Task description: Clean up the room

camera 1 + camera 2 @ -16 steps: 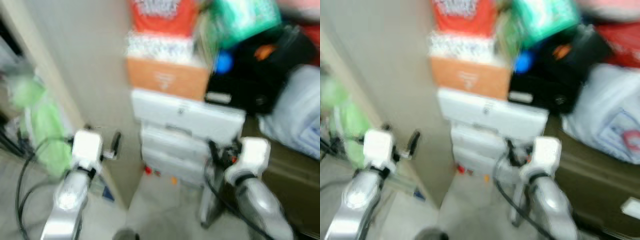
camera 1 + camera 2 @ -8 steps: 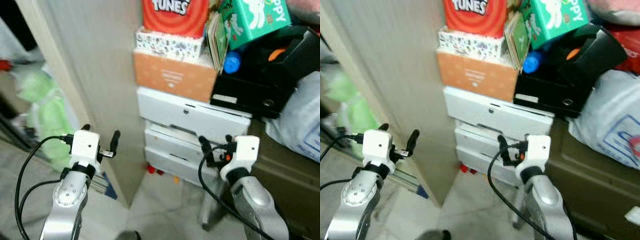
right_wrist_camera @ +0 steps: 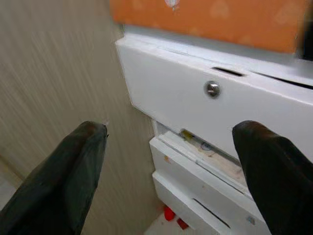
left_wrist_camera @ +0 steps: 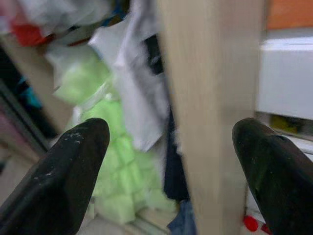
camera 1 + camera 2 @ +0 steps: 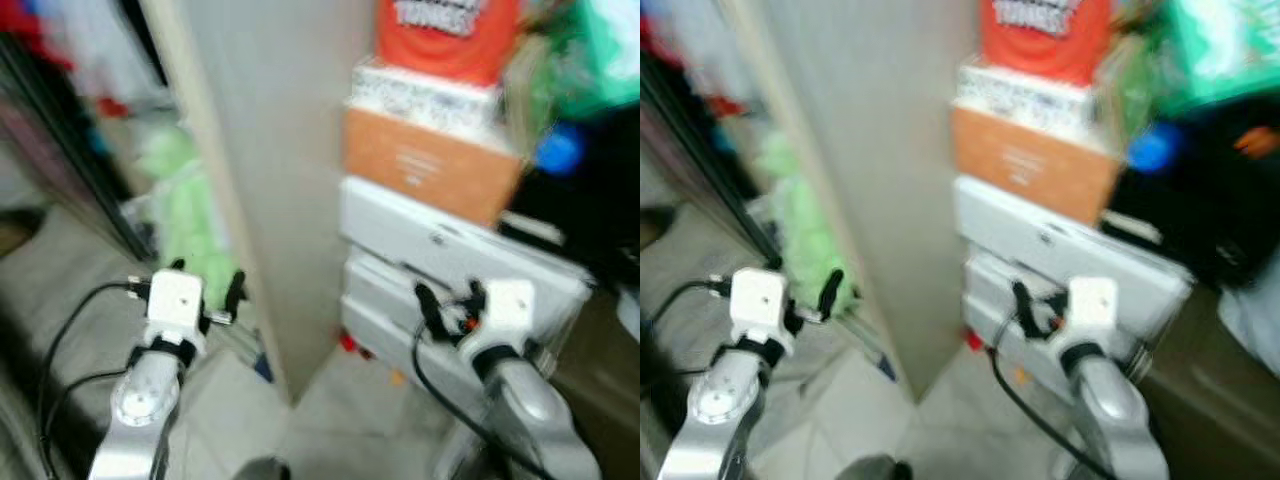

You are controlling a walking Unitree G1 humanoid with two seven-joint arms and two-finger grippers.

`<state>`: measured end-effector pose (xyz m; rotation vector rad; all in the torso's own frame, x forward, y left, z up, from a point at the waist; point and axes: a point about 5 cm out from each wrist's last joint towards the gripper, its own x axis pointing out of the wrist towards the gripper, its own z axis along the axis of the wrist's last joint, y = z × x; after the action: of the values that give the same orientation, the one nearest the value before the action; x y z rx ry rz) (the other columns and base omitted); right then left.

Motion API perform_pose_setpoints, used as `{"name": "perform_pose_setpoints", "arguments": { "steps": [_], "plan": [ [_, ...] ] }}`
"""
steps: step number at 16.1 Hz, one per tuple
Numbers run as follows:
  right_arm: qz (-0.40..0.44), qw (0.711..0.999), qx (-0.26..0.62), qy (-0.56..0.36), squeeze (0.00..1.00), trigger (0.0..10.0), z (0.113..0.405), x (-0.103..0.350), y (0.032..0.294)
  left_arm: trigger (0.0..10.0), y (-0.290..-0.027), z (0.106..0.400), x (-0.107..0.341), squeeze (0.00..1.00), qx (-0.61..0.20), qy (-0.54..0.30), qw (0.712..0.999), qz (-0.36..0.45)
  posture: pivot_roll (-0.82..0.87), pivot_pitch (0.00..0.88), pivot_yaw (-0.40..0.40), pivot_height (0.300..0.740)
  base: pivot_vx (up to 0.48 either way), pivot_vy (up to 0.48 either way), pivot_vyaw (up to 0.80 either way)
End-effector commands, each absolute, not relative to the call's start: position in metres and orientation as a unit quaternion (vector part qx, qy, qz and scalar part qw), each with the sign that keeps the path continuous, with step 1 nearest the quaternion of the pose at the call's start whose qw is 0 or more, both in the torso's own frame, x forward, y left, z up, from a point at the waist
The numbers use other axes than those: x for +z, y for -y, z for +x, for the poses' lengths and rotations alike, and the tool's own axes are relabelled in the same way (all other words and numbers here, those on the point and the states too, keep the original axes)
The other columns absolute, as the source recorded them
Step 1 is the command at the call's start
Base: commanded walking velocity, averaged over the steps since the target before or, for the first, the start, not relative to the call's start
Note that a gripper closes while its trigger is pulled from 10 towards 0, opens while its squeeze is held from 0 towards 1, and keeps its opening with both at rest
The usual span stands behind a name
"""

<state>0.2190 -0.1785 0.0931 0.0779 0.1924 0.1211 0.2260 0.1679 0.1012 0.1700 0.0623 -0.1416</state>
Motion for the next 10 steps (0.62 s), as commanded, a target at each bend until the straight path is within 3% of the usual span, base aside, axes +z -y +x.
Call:
{"name": "perform_pose_setpoints", "arguments": {
  "steps": [1,10],
  "plan": [
    [0.045,0.992,0.077,-0.093,0.0,10.0,0.2211,0.096,0.1717,10.0,-0.1739,0.2247,0.1032,0.0,-0.064,-0.03,0.993,0.092,-0.03,0.0,-0.001,0.74,0.0,0.0,0.8],
    [0.038,0.989,0.094,-0.106,0.0,10.0,0.2151,0.0944,0.1748,10.0,-0.1746,0.2238,0.1025,0.0,-0.061,-0.032,0.993,0.092,-0.03,0.0,-0.002,0.74,0.0,0.0,0.8]
  ]
}}
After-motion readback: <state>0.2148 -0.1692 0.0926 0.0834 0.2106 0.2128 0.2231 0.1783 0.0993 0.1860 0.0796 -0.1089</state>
